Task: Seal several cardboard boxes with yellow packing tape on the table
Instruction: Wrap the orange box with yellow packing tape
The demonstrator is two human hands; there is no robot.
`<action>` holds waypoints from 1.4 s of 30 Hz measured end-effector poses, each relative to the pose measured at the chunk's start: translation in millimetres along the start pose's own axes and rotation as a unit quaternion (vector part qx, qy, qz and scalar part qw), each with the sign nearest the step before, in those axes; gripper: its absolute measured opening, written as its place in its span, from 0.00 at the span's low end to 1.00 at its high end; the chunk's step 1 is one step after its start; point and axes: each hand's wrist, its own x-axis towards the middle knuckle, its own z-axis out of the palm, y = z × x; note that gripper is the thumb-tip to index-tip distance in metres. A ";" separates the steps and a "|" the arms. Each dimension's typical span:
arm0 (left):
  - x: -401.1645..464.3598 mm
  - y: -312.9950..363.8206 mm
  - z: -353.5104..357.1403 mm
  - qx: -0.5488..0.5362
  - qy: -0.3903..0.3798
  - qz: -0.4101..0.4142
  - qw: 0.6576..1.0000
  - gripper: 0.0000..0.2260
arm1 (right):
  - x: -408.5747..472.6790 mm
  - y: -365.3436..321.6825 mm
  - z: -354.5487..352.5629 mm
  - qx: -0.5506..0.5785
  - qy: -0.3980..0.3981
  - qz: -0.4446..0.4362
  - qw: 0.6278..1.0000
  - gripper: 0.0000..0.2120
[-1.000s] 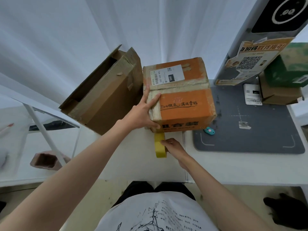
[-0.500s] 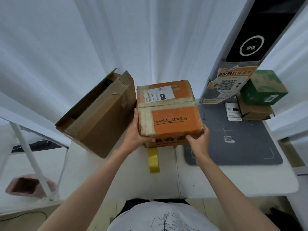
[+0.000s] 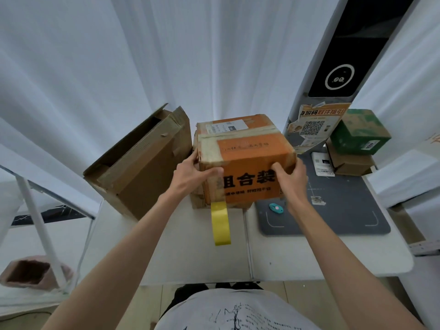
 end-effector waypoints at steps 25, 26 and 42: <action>26.3 65.5 -21.7 0.062 0.028 -0.184 0.981 0.49 | 58.3 -86.6 4.8 -0.235 -0.037 -0.020 0.971 0.45; 27.6 66.6 -22.2 0.053 0.020 -0.182 0.982 0.49 | 61.2 -86.7 5.6 -0.238 -0.040 -0.017 0.970 0.45; 48.9 45.7 -35.0 -0.110 -0.053 -0.154 0.981 0.51 | -49.2 -102.5 52.4 0.012 -0.195 -0.302 0.933 0.17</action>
